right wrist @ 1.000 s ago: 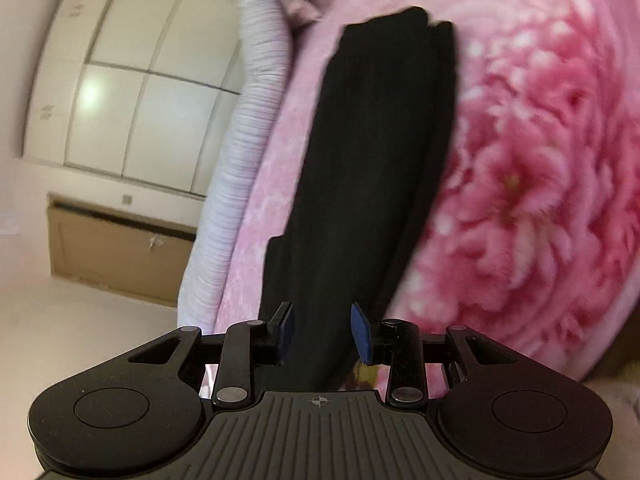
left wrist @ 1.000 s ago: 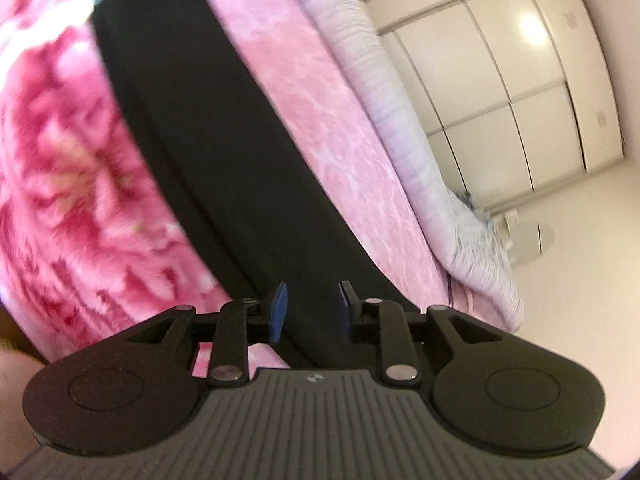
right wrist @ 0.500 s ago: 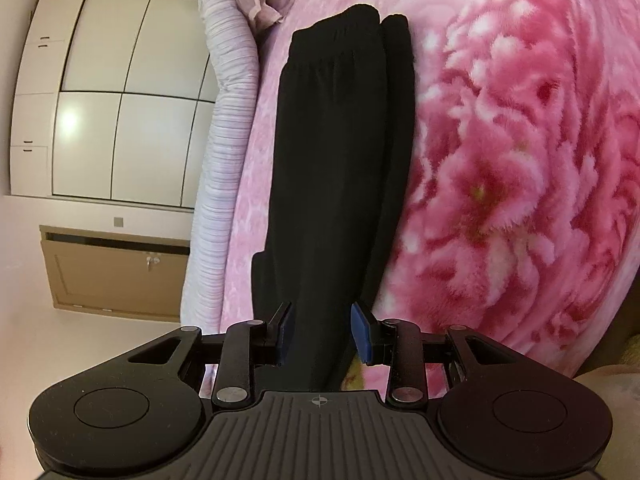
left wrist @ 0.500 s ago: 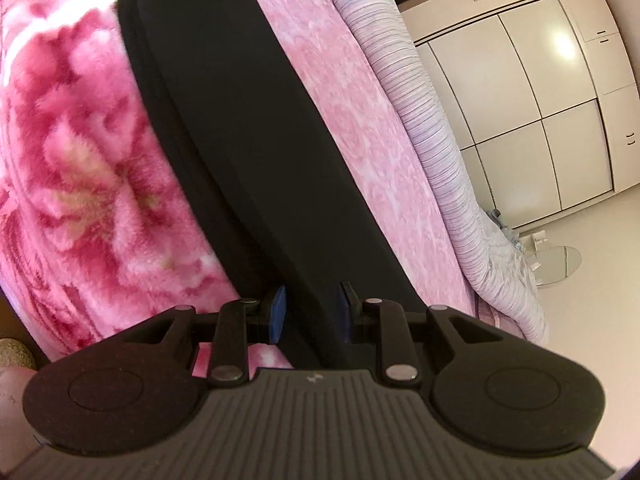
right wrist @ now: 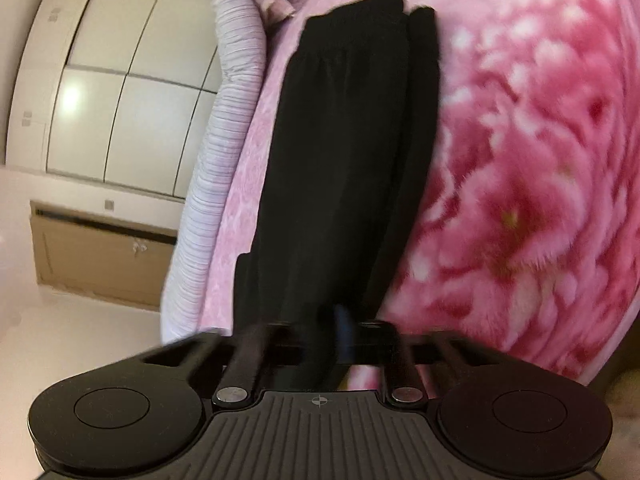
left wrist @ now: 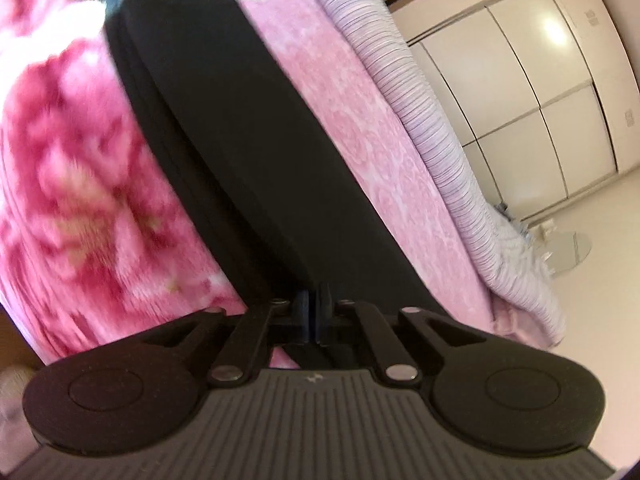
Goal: Fold clothes
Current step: 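Lift the sweatpants with both grippers and fold them lengthwise in half, then lay the folded sweatpants on the bed and open both grippers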
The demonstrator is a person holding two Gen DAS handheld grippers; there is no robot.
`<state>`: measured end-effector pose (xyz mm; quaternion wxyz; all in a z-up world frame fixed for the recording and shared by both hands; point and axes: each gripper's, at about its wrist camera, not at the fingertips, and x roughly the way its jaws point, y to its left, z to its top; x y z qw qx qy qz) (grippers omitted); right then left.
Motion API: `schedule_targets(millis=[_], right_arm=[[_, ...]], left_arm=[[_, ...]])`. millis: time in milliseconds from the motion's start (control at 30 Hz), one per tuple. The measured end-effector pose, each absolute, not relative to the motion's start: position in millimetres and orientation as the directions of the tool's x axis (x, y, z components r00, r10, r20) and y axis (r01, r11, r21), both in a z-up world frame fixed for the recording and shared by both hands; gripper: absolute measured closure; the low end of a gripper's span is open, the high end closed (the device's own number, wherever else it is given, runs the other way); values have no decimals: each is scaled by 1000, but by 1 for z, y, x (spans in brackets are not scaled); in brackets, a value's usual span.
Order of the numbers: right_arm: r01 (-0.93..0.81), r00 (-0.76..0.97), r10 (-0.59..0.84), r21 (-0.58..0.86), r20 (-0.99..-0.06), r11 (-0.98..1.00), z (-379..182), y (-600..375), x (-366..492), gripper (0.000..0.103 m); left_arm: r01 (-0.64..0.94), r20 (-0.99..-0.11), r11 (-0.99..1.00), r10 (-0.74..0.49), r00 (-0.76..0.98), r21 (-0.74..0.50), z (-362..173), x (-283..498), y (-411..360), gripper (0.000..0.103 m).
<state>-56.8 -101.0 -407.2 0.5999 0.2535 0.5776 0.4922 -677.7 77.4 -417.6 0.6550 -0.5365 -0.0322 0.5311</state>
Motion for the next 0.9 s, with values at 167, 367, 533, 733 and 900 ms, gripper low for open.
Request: schedule_targets(millis=[167,367,533,733,900], right_arm=[[-390,-109,888,841,-447,375,-391,-110,-64,103],[-483,-76,828,746,-556,457,-398,-108,-78,103],[-566,-31,839,701,-544,434,-372,-115,-89,95],[-791,120,842,462,-527,402,-343,-108,-115,83],[-878,169,705,219,-689,425,-372,-80,-143,59]], left_arm=[[-724,-477,-40,777,411,-689,-400,-673,49,103],[-781,-542,-36,739,399,-624,-423,-664,52,99],[-785,-527,-32,758,384,-619,-401,-686,46,93],[-914,-503,-42,845,183,-403,-374,-705,38,86],[-967,-637,-107,768,68,-232,-388,-695,67,82]])
